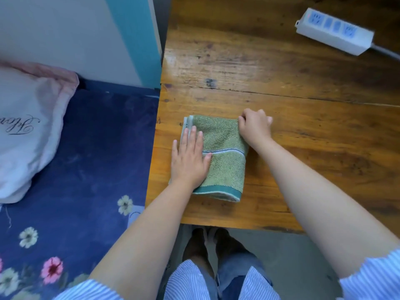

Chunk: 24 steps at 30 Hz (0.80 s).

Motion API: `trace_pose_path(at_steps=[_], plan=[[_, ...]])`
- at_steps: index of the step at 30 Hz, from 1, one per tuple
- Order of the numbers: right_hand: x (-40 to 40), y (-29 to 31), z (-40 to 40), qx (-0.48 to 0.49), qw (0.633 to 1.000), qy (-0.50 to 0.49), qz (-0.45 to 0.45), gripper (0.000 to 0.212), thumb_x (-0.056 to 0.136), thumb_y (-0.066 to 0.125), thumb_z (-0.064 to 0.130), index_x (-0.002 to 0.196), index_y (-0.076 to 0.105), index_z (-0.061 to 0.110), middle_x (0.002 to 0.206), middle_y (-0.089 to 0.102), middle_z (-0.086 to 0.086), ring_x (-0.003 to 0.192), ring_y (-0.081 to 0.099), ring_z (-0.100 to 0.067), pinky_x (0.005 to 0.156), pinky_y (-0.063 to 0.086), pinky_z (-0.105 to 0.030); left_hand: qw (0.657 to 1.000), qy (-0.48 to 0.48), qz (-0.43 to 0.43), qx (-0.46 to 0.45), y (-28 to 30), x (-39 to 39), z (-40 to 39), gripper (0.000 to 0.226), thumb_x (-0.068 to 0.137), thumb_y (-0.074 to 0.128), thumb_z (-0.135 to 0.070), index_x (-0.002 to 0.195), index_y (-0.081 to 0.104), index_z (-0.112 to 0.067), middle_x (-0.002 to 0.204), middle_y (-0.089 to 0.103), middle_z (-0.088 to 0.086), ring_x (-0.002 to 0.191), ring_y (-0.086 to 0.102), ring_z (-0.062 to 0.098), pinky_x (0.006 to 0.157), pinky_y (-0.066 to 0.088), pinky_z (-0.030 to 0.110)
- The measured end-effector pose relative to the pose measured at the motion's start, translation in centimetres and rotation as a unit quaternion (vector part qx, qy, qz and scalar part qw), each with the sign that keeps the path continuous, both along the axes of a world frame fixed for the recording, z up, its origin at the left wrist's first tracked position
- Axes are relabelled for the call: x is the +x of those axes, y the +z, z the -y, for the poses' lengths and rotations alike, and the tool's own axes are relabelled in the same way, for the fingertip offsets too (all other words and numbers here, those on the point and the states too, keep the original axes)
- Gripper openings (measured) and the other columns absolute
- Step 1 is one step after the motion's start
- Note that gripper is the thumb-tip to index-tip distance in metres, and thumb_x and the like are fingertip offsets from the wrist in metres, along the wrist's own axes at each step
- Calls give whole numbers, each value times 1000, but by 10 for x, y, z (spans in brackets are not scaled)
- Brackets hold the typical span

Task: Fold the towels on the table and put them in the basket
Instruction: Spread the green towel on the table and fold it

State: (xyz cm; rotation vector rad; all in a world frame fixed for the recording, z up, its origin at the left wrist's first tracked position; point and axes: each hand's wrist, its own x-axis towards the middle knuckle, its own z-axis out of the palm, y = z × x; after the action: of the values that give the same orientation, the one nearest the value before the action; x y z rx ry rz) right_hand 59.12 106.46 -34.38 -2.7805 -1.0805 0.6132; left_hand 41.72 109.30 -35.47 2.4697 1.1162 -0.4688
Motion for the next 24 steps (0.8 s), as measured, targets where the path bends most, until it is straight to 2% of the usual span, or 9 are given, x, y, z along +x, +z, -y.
trace_pose_path(at_steps=[3, 6, 13, 15, 16, 18, 20, 22, 24], plan=[[-16, -6, 7, 89, 993, -52, 59, 27, 91, 44, 17, 110, 58, 3, 118, 57, -19, 116, 46, -34, 101, 29, -43, 1000, -1, -6, 3, -2, -1, -1, 63, 99, 19, -42, 148, -10, -16, 157, -17, 1, 145, -17, 18, 118, -7, 40], [-36, -9, 31, 183, 968, 48, 167, 31, 81, 44, 16, 100, 64, 2, 111, 64, -22, 110, 53, -37, 97, 34, -60, 1000, -11, -2, 0, -1, -2, -2, 63, 99, 21, -42, 148, -9, -15, 157, -17, 1, 145, -16, 18, 117, -7, 40], [-103, -23, 101, 12, 964, 236, 125, 55, 82, 33, 35, 126, 47, 5, 131, 54, -19, 126, 43, -37, 103, 31, -46, 997, -65, -25, 33, 0, -18, -11, 59, 100, 18, -41, 149, -5, -18, 158, -11, -1, 146, -12, 17, 118, -2, 42], [-102, -13, 97, -17, 964, 237, 116, 55, 80, 34, 34, 120, 58, 3, 126, 59, -19, 119, 54, -36, 99, 42, -45, 996, -69, -4, 61, -1, -19, -12, 58, 100, 26, -39, 149, 10, -13, 158, 6, 5, 146, 3, 20, 117, 7, 41], [-102, -6, 97, -19, 962, 244, 117, 53, 80, 35, 32, 114, 63, 3, 123, 61, -18, 115, 58, -35, 94, 47, -47, 989, -85, 54, 109, -2, -19, -9, 52, 97, 35, -34, 142, 29, -10, 152, 29, 11, 140, 22, 24, 111, 20, 40], [-105, 0, 108, 23, 951, 283, 124, 45, 79, 42, 29, 103, 68, 2, 114, 67, -16, 107, 63, -34, 89, 50, -48, 955, -155, 170, 186, -7, -24, 3, 24, 82, 51, -20, 103, 53, -8, 105, 67, 14, 100, 46, 27, 81, 37, 35], [-106, 2, 121, 40, 939, 324, 107, 39, 71, 62, 32, 95, 70, 2, 105, 70, -15, 97, 66, -33, 82, 56, -42, 931, -208, 228, 192, -12, -38, 17, 11, 78, 49, -17, 84, 52, -8, 79, 66, 12, 79, 40, 24, 64, 38, 34], [-106, 2, 128, -19, 939, 339, 63, 52, 52, 81, 33, 93, 72, 2, 101, 72, -14, 91, 69, -32, 73, 58, -37, 934, -214, 227, 174, -13, -54, 33, 23, 81, 45, -27, 87, 55, -7, 81, 67, 11, 82, 41, 23, 66, 35, 34], [-107, 0, 128, -36, 932, 349, 88, 34, 60, 74, 19, 90, 73, 3, 98, 73, -14, 86, 70, -32, 64, 59, -34, 944, -214, 186, 168, -14, -67, 42, 40, 78, 44, -41, 102, 51, -9, 94, 68, 9, 93, 44, 22, 74, 33, 32]])
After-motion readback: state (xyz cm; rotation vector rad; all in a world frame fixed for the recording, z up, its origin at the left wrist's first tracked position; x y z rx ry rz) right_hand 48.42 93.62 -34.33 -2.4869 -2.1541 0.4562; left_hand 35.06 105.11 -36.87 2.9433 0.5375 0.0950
